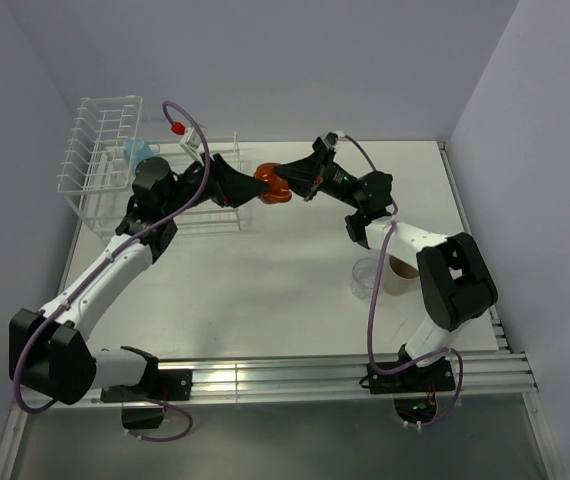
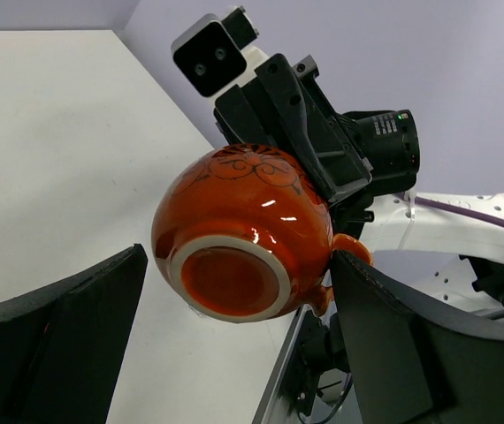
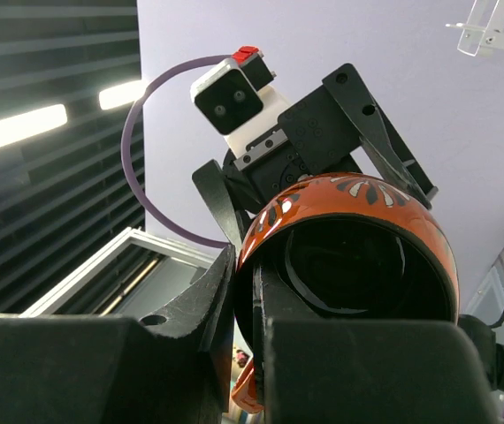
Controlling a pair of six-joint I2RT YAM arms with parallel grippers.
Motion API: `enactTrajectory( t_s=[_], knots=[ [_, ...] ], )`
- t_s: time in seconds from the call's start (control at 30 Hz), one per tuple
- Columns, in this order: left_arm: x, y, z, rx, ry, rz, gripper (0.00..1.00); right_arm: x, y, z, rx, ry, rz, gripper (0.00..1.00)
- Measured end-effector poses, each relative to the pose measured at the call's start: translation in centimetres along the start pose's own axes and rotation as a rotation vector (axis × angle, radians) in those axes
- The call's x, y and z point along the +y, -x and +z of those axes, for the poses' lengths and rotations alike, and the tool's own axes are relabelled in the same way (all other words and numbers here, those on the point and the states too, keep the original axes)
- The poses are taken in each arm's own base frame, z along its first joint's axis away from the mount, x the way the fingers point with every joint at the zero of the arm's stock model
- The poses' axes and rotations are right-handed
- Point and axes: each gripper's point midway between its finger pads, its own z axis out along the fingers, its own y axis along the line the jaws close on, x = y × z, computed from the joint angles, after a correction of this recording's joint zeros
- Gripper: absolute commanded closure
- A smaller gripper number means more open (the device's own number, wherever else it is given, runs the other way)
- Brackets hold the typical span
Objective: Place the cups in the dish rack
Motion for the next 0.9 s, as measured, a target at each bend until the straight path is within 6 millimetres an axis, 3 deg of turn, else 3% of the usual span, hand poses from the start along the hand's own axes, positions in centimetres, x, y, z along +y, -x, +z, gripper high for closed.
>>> enactTrajectory(
  t_s=[0.77, 0.9],
  knots=[
    [-0.9, -0.2, 0.8, 0.014, -0.085, 0.006, 0.07, 1.1, 0.0, 0.5, 0.013, 0.022, 0.011, 1.00],
    [-0.7, -0.2, 0.9, 0.011, -0.077, 0.009, 0.01, 1.1, 0.0, 0.8, 0.021, 0.022, 0.012, 1.00]
  ],
)
